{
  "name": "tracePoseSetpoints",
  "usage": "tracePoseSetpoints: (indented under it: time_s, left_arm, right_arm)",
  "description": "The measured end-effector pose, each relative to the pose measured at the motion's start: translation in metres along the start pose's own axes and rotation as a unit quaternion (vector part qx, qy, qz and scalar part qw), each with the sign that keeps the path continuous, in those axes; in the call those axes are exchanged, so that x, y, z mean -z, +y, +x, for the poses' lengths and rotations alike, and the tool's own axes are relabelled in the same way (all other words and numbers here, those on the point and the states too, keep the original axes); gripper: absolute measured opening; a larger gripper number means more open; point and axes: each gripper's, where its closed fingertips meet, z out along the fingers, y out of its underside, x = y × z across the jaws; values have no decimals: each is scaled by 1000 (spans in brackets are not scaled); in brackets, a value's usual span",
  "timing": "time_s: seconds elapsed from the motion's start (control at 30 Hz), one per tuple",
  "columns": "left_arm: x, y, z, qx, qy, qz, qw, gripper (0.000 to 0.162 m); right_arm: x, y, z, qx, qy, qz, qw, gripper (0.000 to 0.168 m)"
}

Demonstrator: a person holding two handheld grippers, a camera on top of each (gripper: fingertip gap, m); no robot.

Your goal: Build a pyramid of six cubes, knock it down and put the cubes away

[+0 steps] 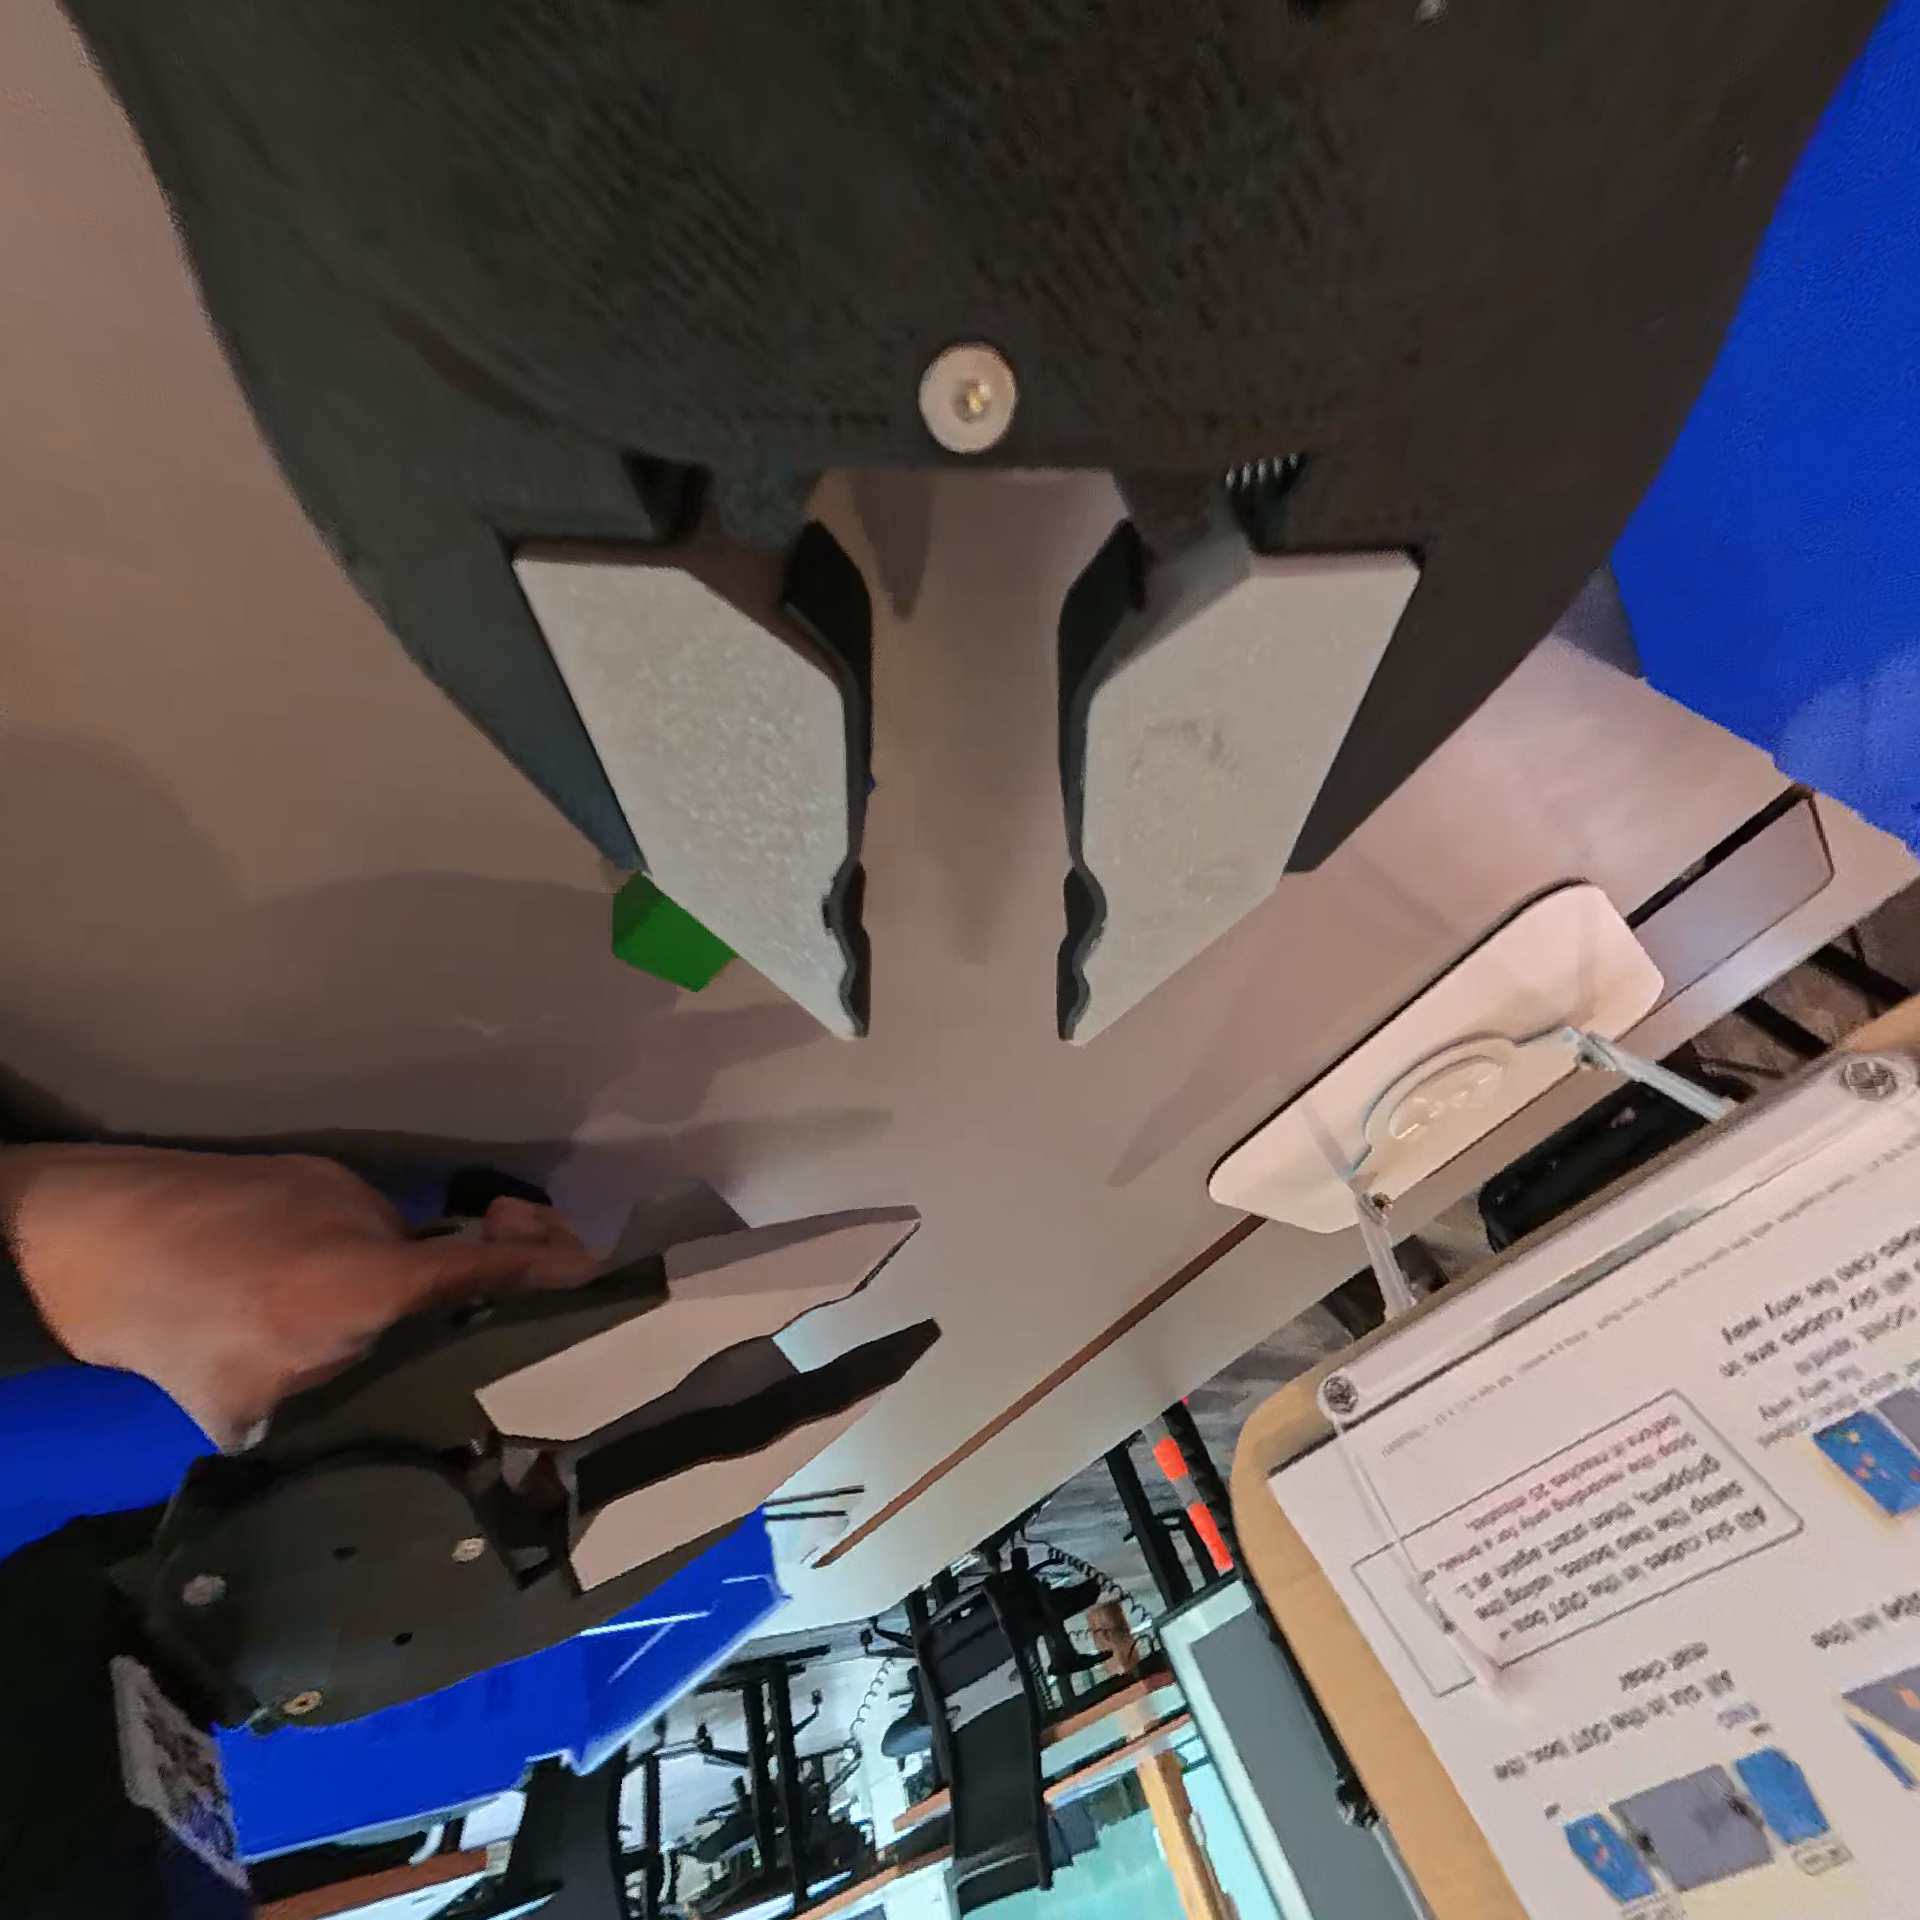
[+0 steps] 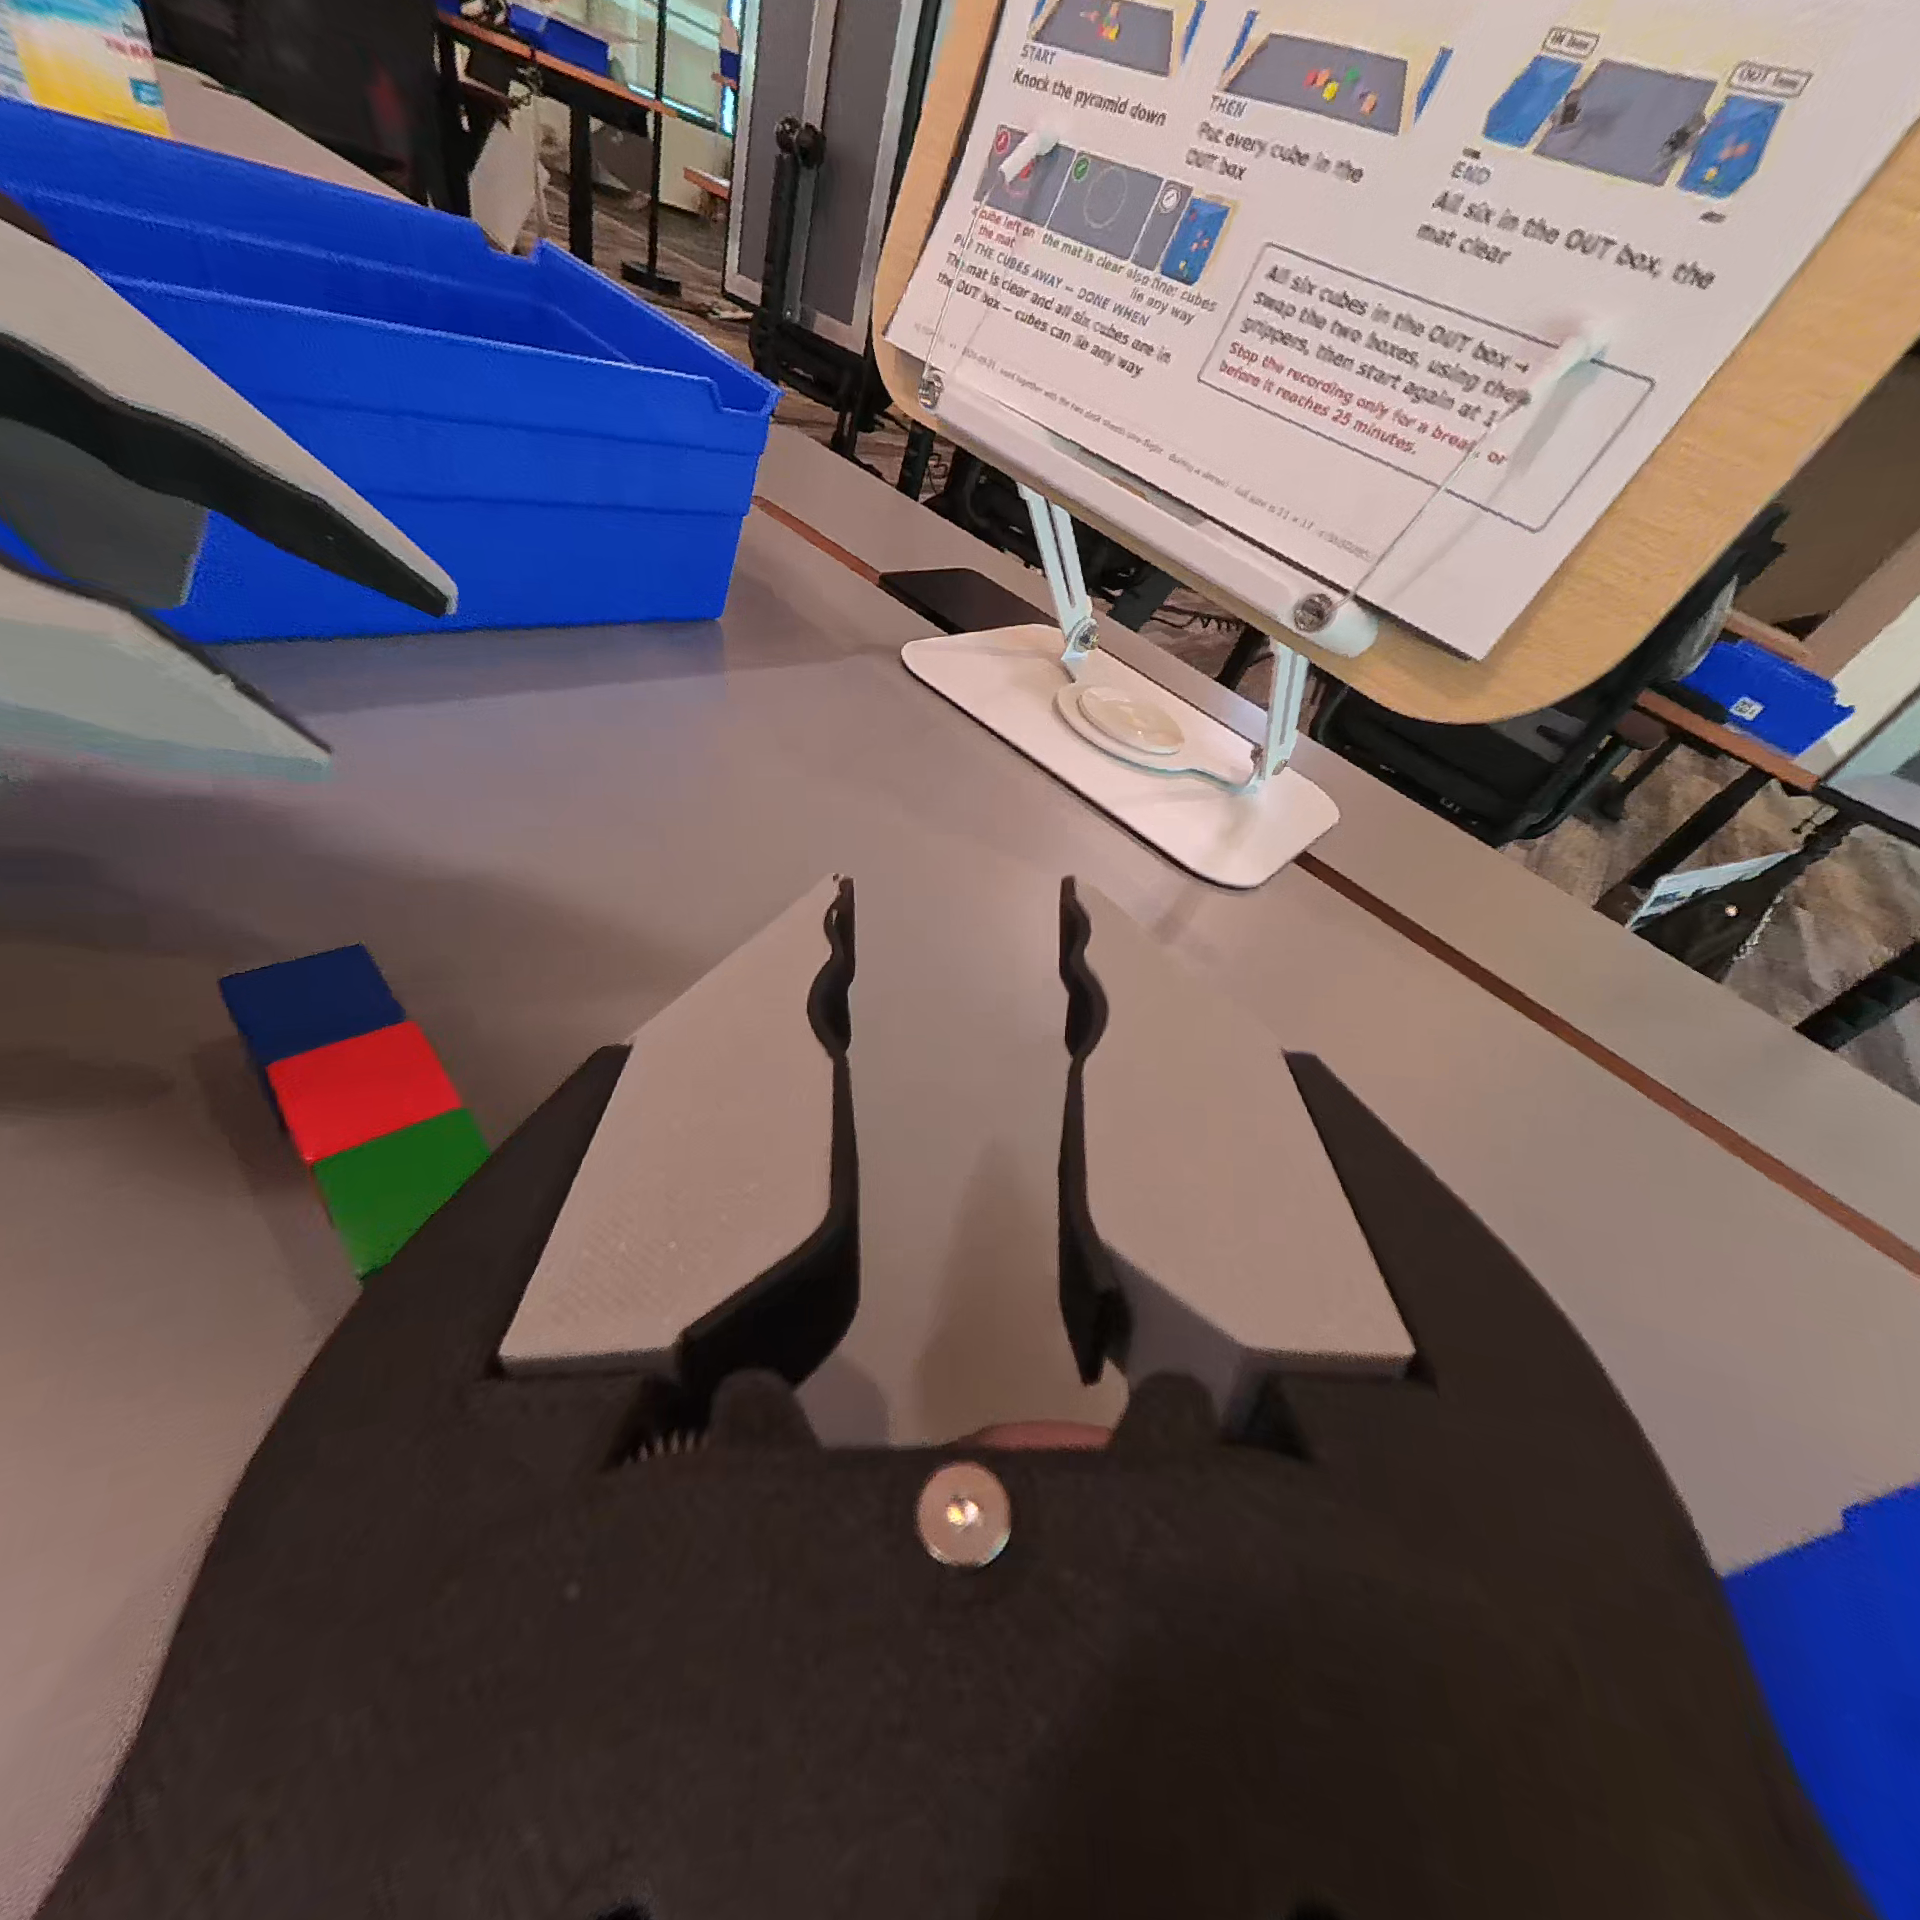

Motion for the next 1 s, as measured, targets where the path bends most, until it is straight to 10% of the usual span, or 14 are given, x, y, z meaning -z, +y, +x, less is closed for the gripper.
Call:
tracePoseSetpoints:
  time_s: [1.0]
  left_arm:
    - [5,19,-29,160,4,-25,987,38]
  right_arm:
    - [-3,-8,-14,-166,-77,10,983,39]
